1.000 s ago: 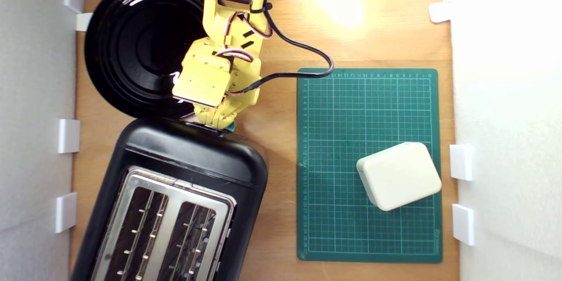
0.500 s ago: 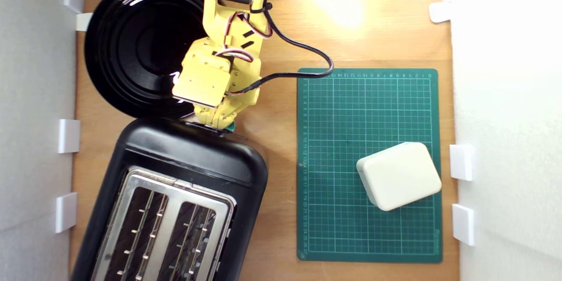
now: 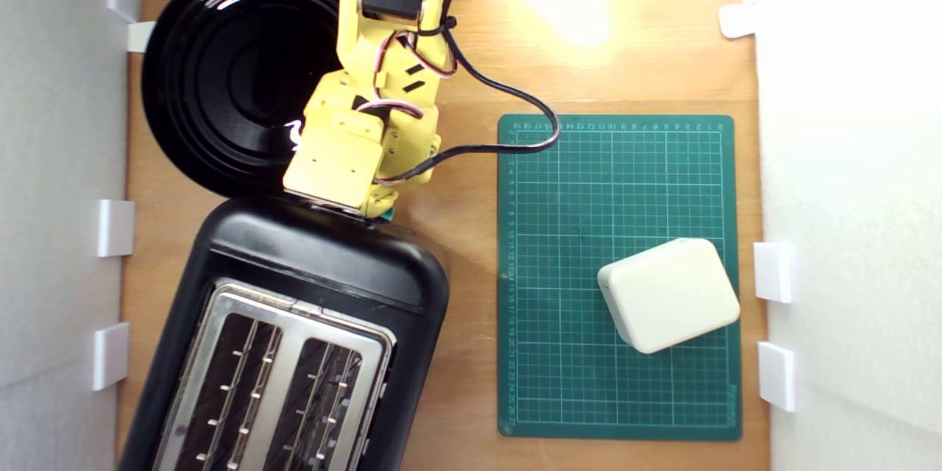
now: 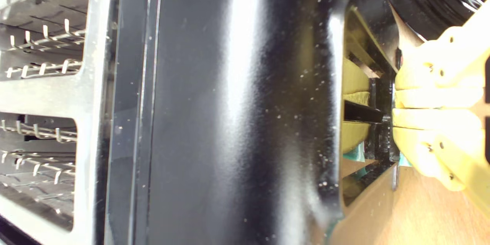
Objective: Start toaster
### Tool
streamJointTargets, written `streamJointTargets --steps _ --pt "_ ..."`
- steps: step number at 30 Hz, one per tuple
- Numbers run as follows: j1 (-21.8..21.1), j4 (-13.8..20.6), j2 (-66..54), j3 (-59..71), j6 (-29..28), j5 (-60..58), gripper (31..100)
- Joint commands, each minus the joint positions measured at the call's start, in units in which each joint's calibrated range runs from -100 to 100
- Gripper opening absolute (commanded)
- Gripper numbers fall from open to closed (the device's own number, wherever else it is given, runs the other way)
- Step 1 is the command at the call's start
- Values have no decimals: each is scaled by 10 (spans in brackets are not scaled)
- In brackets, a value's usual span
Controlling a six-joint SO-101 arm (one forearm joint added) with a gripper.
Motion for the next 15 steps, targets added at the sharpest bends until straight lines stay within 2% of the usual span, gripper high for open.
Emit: streamJointTargets --steps 1,8,15 --pt "-3 -3 16 -52 -12 55 313" --pt "-4 -2 16 -132 -21 102 313" --pt "-5 -2 -14 -203 -53 129 313"
